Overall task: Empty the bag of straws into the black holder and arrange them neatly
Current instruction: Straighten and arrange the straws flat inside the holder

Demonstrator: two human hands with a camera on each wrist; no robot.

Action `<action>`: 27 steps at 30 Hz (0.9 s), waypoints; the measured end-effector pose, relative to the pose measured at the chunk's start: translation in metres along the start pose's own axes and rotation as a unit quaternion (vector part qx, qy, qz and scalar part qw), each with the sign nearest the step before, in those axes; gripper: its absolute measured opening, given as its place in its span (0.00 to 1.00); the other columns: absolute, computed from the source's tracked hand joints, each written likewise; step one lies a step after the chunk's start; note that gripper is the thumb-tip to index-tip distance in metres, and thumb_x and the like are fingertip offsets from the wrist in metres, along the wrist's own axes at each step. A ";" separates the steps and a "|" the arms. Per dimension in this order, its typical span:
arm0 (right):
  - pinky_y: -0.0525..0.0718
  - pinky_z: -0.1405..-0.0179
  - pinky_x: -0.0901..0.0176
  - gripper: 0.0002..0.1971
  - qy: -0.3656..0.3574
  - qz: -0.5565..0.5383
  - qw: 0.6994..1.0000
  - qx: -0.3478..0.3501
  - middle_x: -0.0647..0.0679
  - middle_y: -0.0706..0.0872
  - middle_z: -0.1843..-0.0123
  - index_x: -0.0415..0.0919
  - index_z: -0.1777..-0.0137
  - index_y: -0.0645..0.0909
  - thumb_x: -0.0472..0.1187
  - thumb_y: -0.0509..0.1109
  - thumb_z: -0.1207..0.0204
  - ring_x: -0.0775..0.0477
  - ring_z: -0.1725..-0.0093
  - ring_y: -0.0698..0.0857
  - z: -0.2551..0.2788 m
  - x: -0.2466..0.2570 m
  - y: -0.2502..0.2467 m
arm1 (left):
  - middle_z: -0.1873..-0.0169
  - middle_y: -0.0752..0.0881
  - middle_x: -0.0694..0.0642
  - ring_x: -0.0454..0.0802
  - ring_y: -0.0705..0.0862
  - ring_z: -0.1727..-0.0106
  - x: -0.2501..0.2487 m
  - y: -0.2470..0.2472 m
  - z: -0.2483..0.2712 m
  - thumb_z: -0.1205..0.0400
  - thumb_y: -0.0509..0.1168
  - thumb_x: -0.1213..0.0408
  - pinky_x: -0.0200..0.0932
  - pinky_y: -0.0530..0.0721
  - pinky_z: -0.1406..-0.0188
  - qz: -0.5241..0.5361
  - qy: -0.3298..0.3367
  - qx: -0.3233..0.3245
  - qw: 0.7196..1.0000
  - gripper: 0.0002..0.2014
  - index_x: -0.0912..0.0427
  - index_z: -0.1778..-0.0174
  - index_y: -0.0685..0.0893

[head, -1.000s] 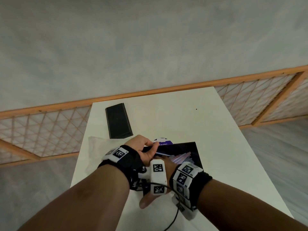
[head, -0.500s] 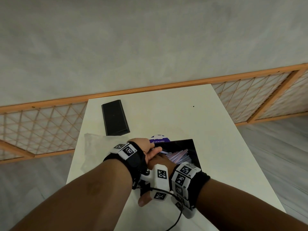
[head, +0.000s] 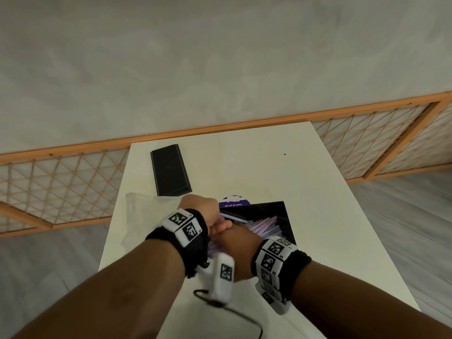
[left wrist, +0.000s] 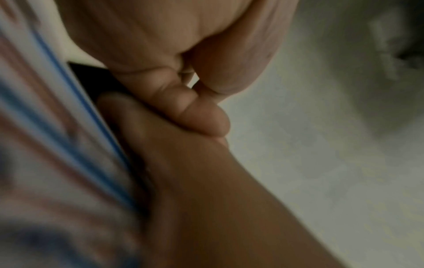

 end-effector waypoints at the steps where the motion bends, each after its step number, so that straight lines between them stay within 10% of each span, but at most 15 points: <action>1: 0.77 0.30 0.48 0.39 -0.011 -0.032 0.999 -0.018 0.49 0.78 0.32 0.50 0.31 0.73 0.58 0.84 0.40 0.43 0.33 0.80 0.004 0.000 -0.002 | 0.65 0.92 0.66 0.62 0.93 0.65 -0.004 -0.008 0.005 0.30 0.66 0.68 0.60 0.94 0.58 -0.044 0.034 -0.025 0.998 0.12 0.73 0.57 0.84; 6: 0.84 0.40 0.52 0.46 0.045 -0.158 0.982 -0.094 0.61 0.76 0.41 0.59 0.40 0.67 0.65 0.88 0.55 0.57 0.43 0.80 0.010 -0.005 -0.006 | 0.75 0.89 0.62 0.57 0.87 0.79 -0.020 -0.058 0.032 0.20 0.63 0.74 0.43 0.85 0.80 -0.112 0.106 -0.055 0.987 0.08 0.74 0.60 0.86; 9: 0.79 0.31 0.56 0.57 0.054 -0.154 0.981 -0.104 0.62 0.70 0.34 0.57 0.28 0.62 0.68 0.87 0.56 0.59 0.36 0.75 0.012 -0.006 -0.007 | 0.76 0.86 0.63 0.50 0.78 0.84 -0.013 -0.083 0.034 0.19 0.64 0.76 0.36 0.71 0.86 -0.094 0.075 -0.027 0.992 0.07 0.74 0.59 0.86; 16: 0.74 0.27 0.45 0.60 0.090 0.001 0.995 -0.039 0.57 0.66 0.36 0.57 0.20 0.65 0.83 0.71 0.53 0.50 0.35 0.66 0.000 -0.003 0.004 | 0.60 0.93 0.65 0.50 0.82 0.78 0.008 -0.087 0.034 0.16 0.69 0.63 0.32 0.71 0.83 -0.309 0.076 0.052 0.947 0.10 0.66 0.51 0.91; 21: 0.59 0.18 0.39 0.62 0.115 0.016 0.993 0.015 0.56 0.68 0.18 0.57 0.17 0.56 0.86 0.66 0.50 0.47 0.20 0.65 -0.004 -0.006 0.011 | 0.61 0.93 0.59 0.56 0.92 0.61 -0.017 -0.085 0.040 0.17 0.68 0.51 0.45 0.88 0.59 -0.444 0.187 -0.046 0.875 0.18 0.65 0.51 0.92; 25: 0.59 0.19 0.38 0.64 0.108 0.010 0.994 0.005 0.57 0.66 0.18 0.57 0.16 0.54 0.86 0.65 0.54 0.47 0.19 0.65 -0.005 -0.004 0.010 | 0.67 0.87 0.63 0.57 0.81 0.75 -0.029 -0.057 0.035 0.17 0.70 0.61 0.39 0.75 0.79 -0.215 0.100 0.028 0.971 0.13 0.70 0.49 0.88; 27: 0.60 0.21 0.37 0.63 0.108 0.012 0.994 0.011 0.57 0.65 0.18 0.57 0.16 0.55 0.84 0.66 0.53 0.45 0.20 0.66 -0.007 -0.002 0.008 | 0.71 0.84 0.61 0.53 0.77 0.79 -0.026 -0.046 0.027 0.18 0.68 0.67 0.38 0.73 0.80 -0.200 0.070 0.034 0.977 0.08 0.70 0.54 0.85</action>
Point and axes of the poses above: each hand's wrist, its own z-axis away from the middle knuckle, its own y-axis out of the palm, x = y × z, the point moved 2 cm from there along -z, towards the middle knuckle
